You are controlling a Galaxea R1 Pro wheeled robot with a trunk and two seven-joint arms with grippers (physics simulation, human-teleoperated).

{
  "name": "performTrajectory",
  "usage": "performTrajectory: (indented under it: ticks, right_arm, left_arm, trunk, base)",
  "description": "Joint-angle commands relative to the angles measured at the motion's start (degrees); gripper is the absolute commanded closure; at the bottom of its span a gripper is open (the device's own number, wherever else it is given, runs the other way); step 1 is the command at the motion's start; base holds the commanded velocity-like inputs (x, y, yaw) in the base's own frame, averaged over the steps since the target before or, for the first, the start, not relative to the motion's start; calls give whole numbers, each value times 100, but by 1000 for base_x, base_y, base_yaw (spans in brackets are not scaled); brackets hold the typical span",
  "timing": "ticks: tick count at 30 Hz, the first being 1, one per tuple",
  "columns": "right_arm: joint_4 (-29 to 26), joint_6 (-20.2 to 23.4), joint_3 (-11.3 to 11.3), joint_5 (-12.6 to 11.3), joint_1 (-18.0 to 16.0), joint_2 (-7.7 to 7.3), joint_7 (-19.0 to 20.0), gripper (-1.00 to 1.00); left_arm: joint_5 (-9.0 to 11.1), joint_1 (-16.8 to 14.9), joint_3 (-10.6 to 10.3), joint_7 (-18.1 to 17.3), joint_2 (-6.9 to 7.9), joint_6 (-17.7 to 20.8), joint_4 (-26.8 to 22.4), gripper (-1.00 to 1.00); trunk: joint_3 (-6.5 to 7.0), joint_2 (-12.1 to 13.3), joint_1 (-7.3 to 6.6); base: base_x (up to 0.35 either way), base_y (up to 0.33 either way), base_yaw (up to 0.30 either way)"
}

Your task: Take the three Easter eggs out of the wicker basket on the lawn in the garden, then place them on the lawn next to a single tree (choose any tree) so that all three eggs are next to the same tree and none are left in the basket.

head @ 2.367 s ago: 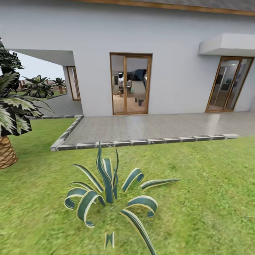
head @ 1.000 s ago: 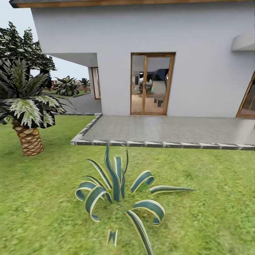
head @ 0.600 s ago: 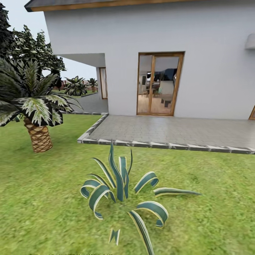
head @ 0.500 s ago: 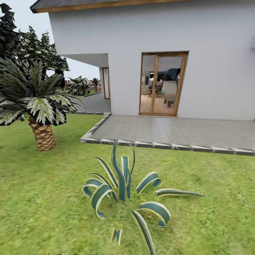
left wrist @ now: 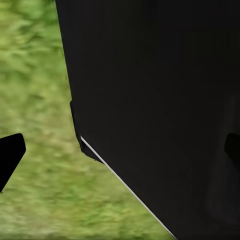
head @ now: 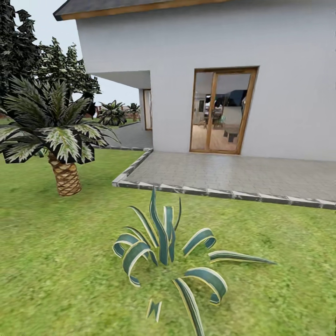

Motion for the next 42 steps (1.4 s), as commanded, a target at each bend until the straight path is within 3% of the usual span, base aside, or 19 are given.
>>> performTrajectory:
  ticks: [1,42]
  right_arm:
    - [-2,3,3,5,0,1,-8,-100]
    - [0,3,13,38,0,1,-8,-100]
  left_arm:
    - [-33,4,0,-13,2,1,-14,-100]
    - [-34,4,1,-12,2,2,-15,-100]
  trunk:
    - [-3,-2,0]
    - [-3,-2,0]
  base:
    - [0,-294,1]
    - [0,-300,29]
